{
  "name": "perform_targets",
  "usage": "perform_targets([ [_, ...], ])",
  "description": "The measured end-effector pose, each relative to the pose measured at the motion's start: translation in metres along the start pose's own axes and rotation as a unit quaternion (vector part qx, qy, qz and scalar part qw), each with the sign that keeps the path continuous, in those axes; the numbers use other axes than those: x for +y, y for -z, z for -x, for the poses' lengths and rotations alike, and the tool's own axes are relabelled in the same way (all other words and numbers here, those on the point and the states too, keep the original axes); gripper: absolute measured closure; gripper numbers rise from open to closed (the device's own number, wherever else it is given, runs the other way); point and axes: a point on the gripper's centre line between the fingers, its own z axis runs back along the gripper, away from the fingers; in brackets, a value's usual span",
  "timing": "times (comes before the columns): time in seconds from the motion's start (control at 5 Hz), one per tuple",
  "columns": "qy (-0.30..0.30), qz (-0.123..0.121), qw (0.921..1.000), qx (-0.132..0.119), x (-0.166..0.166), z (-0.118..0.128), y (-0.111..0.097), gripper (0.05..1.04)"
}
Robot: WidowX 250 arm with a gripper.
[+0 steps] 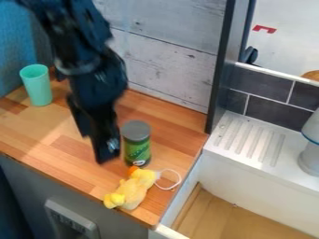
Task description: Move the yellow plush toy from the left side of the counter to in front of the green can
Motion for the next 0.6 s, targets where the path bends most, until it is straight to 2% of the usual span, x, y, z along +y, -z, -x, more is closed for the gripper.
perform_targets([
  [0.2, -0.029, -0.027, 0.9991, -0.017, 0.032, -0.010, -0.033, 0.083],
  [0.4, -0.066, -0.035, 0.9971, -0.014, 0.067, -0.042, -0.035, 0.083],
  [0.6, -0.101, -0.062, 0.9929, 0.002, 0.093, -0.058, -0.034, 0.083],
])
